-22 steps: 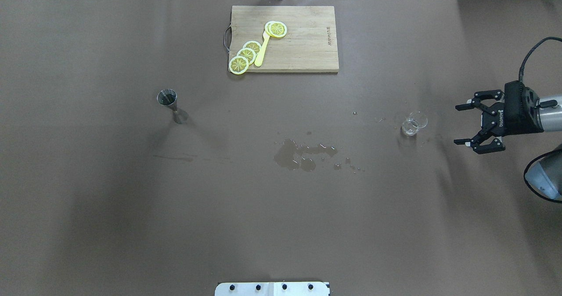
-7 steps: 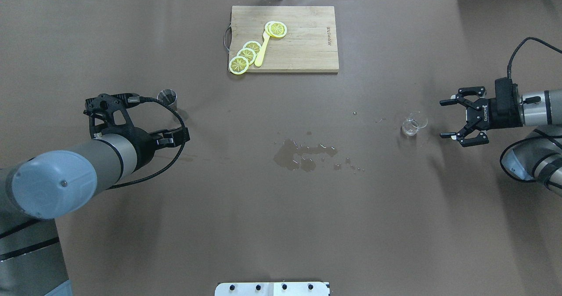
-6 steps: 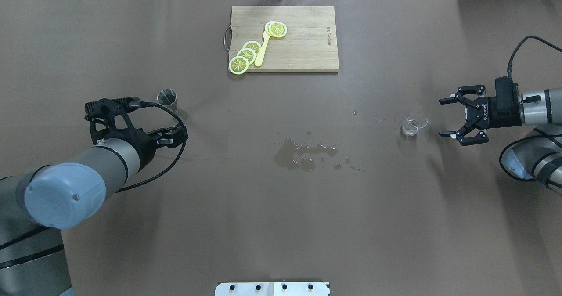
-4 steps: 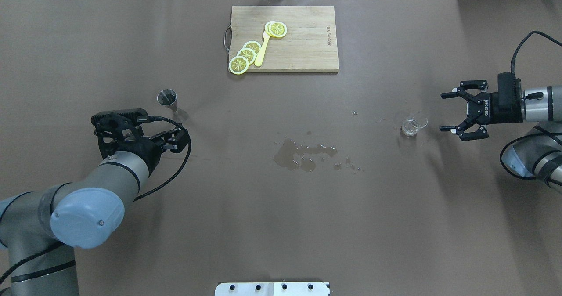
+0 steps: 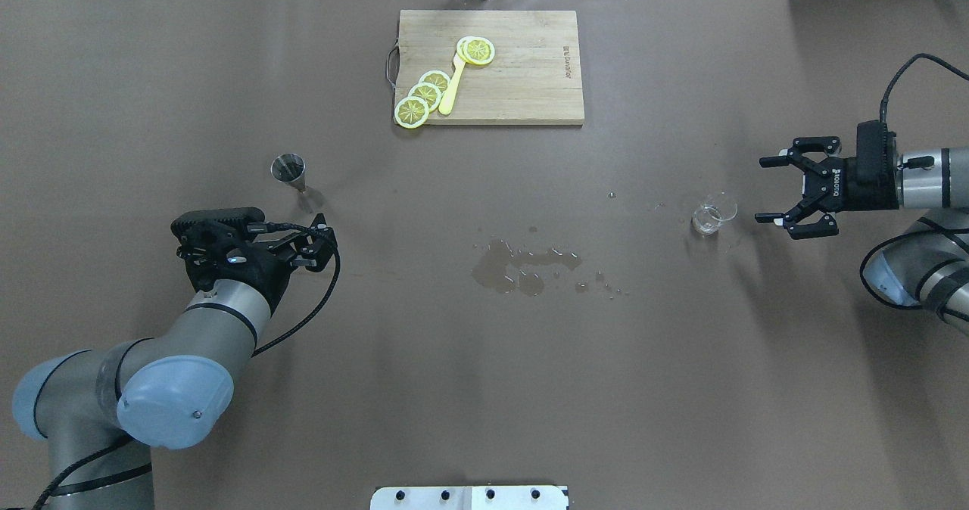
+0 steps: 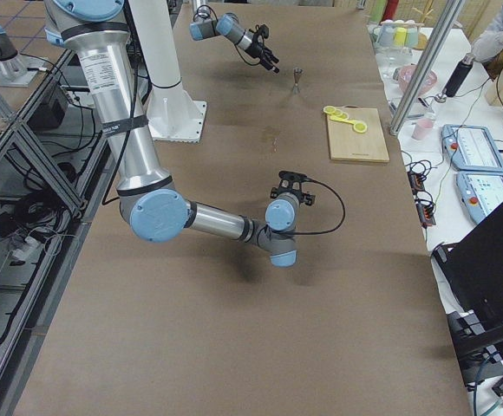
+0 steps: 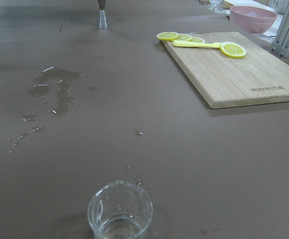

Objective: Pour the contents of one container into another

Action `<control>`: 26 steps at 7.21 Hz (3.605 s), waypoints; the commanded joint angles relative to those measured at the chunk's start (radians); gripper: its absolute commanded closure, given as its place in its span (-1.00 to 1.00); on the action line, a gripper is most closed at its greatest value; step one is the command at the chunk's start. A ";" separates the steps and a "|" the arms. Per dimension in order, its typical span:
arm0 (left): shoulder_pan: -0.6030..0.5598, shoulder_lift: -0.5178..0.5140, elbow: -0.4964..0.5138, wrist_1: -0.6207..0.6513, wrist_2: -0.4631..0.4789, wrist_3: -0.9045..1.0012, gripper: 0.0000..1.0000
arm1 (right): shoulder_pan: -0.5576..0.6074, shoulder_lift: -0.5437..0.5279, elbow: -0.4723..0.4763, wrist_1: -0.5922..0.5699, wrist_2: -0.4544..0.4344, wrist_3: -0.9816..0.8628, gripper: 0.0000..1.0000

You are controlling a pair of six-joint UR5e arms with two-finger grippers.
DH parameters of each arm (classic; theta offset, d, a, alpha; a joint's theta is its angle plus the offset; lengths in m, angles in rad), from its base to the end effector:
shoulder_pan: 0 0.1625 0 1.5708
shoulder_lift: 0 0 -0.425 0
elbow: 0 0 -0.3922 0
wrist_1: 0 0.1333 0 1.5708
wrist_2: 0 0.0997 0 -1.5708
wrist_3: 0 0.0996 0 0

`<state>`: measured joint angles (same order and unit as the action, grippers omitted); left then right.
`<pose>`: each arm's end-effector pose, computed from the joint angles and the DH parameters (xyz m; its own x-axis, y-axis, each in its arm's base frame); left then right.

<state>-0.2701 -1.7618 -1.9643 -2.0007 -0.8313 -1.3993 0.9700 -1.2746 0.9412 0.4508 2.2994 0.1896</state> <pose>0.4505 -0.3327 0.3176 0.6293 -0.0434 -0.7760 0.6508 0.5752 0.4956 -0.2595 -0.4971 0.5896 0.2248 -0.9681 0.1106 -0.1106 0.0874 0.9900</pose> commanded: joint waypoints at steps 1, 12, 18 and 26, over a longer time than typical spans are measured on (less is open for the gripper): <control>-0.001 -0.004 0.051 -0.024 0.011 0.000 -0.94 | -0.055 0.008 0.002 0.000 -0.044 0.013 -0.93; -0.064 -0.165 0.406 -0.196 0.162 0.000 -0.94 | -0.128 0.008 -0.024 -0.011 -0.116 0.010 -0.88; -0.063 -0.199 0.486 -0.194 0.227 -0.003 -0.93 | -0.122 0.011 -0.001 -0.061 -0.109 0.010 -0.87; -0.063 -0.200 0.495 -0.194 0.239 -0.007 -0.32 | -0.116 0.017 0.001 -0.115 -0.107 0.001 -0.81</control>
<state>-0.3329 -1.9620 -1.4697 -2.1951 -0.5923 -1.4044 0.8560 -1.2578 0.9419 0.3397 2.1920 0.1903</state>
